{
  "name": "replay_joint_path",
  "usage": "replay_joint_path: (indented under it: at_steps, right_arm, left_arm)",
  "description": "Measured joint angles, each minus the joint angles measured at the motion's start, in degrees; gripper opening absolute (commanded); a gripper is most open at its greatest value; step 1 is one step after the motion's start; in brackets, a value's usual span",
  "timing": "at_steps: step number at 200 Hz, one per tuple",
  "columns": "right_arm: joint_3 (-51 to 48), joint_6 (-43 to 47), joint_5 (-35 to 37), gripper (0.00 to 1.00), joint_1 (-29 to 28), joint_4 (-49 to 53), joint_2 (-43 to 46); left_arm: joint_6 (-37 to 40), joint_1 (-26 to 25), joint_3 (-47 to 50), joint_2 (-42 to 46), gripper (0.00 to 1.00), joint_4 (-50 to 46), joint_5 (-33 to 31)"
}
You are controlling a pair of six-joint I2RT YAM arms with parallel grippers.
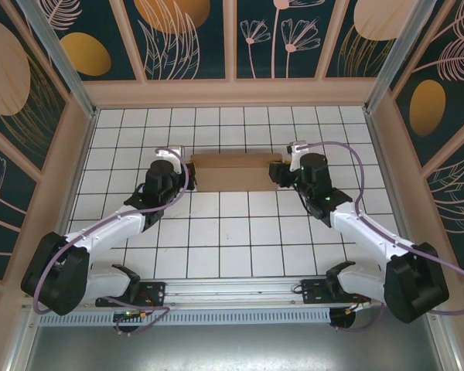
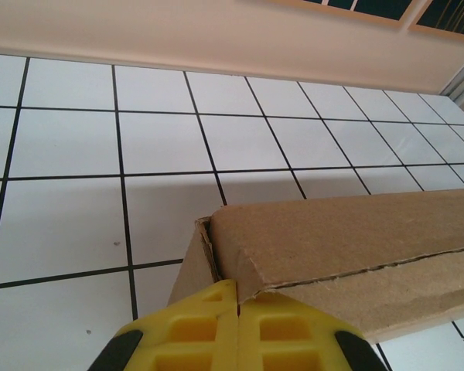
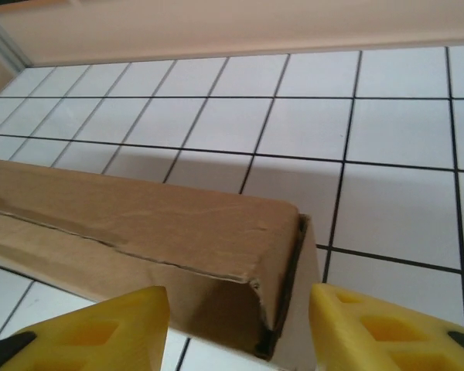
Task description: Fold the paper box
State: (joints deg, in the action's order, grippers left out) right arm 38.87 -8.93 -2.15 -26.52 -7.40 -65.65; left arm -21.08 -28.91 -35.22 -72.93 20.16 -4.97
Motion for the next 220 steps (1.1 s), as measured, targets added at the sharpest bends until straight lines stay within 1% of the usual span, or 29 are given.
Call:
replay_joint_path:
  at_steps: [47, 55, 79, 91, 113, 143, 162, 196, 220]
  right_arm:
    - [2.34, 1.14, -5.88, 0.52, 3.04, 1.55, 4.15]
    - [2.49, 1.16, -7.02, 0.48, 3.58, 1.6, 4.33]
    - [4.76, -0.37, -9.07, 0.23, 4.11, 2.54, 2.64]
    - [7.26, -1.64, -9.79, 0.15, 4.02, 3.08, 0.42]
    - [11.72, -3.41, -10.05, 0.09, 3.41, 3.5, -3.98]
    - [17.46, -4.39, -9.66, 0.08, -0.37, 4.9, -10.99]
    - [18.36, -4.81, -8.72, 0.08, -2.91, 5.07, -14.14]
    - [17.59, -4.98, -6.45, 0.06, -4.92, 6.12, -16.63]
    - [15.91, -5.01, -4.68, 0.06, -5.81, 4.68, -16.57]
  left_arm:
    - [0.28, 0.0, -0.92, -0.83, 0.0, -0.42, -0.02]
    - [0.46, -0.07, -1.11, -1.03, 0.0, -0.46, -0.02]
    - [1.09, -0.37, -1.38, -1.18, 0.0, -0.7, -0.07]
    - [1.33, -0.37, -1.57, -1.29, 0.0, -0.9, -0.07]
    - [1.51, -0.37, -1.9, -1.4, 0.0, -1.29, -0.07]
    - [1.55, -0.37, -2.29, -1.44, 0.0, -2.05, -0.04]
    - [1.53, -0.37, -2.4, -1.44, 0.06, -2.23, -0.02]
    - [1.84, -0.35, -2.38, -0.92, 0.29, -3.48, 0.15]
    - [1.27, -0.35, -2.32, 0.48, 0.37, -6.05, 0.13]
